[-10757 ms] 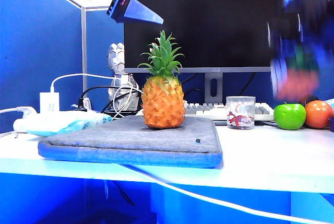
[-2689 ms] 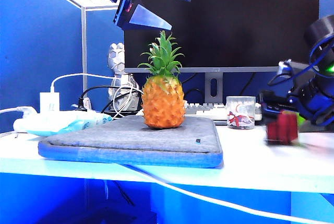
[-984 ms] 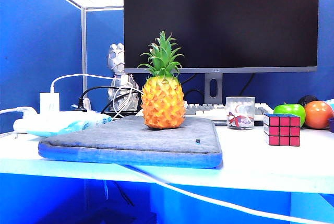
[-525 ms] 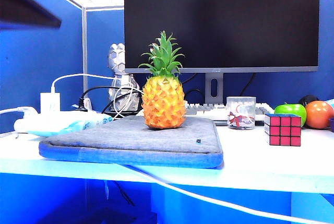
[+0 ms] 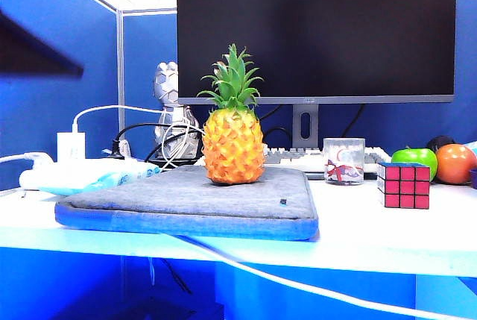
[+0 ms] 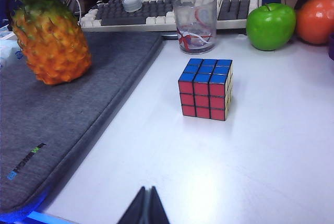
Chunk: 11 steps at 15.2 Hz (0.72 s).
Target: Rotate the Rubik's Cube so that its red face is facing towards you.
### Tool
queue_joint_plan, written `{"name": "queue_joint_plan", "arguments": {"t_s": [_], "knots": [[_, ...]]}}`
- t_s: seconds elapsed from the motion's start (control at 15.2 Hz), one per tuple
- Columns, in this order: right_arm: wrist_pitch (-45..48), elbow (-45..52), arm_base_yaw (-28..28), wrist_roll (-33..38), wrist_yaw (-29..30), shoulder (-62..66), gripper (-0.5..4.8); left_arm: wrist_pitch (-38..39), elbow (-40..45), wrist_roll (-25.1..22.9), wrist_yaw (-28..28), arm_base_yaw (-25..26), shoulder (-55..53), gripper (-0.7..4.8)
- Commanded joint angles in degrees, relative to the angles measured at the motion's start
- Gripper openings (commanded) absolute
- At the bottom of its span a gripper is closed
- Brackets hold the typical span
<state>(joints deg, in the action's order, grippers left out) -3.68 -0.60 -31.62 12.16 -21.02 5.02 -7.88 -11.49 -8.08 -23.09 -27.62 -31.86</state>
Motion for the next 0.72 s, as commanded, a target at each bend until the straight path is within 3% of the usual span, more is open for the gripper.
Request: {"name": "queue_joint_plan", "arguments": {"t_s": [0.07, 0.26, 0.39, 0.72], "knots": [[0.9, 0.5, 0.0, -0.2, -0.6, 0.0, 0.13, -2.9, -0.3, 2.2, 1.0, 0.0, 0.1, 0.21], [0.5, 0.5, 0.0, -0.2, -4.2, 0.0, 0.13, -2.4, -0.3, 4.2, 5.4, 0.0, 0.1, 0.21], [0.5, 0.5, 0.0, -0.2, -4.8, 0.0, 0.13, -2.4, -0.3, 4.0, 11.2, 0.0, 0.1, 0.22], [0.5, 0.5, 0.0, -0.2, -4.8, 0.0, 0.13, -2.4, -0.3, 4.0, 11.5, 0.0, 0.1, 0.22]]}}
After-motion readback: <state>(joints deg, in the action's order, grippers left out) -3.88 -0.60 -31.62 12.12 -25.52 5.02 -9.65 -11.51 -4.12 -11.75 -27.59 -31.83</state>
